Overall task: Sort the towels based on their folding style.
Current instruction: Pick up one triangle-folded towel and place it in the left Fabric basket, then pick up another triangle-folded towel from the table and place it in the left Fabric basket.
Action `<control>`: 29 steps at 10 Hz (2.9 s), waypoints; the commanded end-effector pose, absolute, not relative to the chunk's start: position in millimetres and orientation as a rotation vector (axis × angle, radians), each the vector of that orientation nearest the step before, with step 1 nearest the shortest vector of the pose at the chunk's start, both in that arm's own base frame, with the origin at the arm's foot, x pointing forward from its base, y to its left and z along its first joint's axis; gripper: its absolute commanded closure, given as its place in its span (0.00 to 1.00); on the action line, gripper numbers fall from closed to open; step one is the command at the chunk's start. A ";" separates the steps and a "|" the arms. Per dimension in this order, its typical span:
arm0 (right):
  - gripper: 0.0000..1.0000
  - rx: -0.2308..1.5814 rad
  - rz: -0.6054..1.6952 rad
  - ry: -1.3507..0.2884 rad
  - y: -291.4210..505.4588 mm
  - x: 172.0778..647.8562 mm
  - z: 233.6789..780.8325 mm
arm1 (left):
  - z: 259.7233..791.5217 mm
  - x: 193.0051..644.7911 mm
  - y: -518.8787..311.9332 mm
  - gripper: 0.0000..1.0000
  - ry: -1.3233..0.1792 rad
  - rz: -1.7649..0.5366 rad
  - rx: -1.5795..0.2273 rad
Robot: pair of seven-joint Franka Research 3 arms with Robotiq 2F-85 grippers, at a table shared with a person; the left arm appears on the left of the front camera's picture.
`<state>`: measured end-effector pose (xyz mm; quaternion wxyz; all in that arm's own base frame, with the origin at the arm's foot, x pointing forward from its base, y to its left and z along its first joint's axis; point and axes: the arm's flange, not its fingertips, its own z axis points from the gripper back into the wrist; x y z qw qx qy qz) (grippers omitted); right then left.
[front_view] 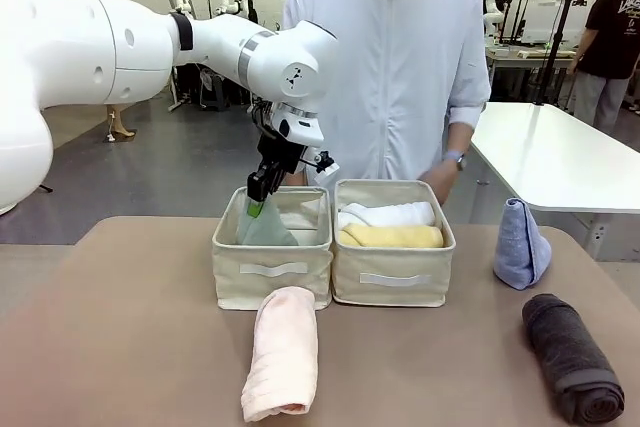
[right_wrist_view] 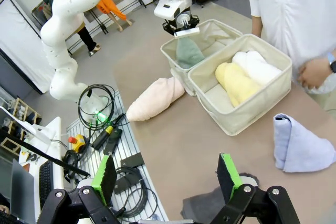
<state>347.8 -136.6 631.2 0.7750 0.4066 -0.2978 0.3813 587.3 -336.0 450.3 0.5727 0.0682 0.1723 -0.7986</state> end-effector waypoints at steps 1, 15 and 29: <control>0.00 0.902 0.837 -0.668 -136.3 349.9 633.1 | 453.3 596.7 -339.7 0.29 0.415 -1.913 0.177; 0.00 0.902 0.837 -0.668 -136.3 349.9 633.1 | 565.2 477.3 -270.0 0.00 0.081 -2.000 0.204; 0.00 0.902 0.837 -0.668 -136.3 349.9 633.1 | 560.0 413.4 -162.9 0.00 -0.097 -1.769 0.164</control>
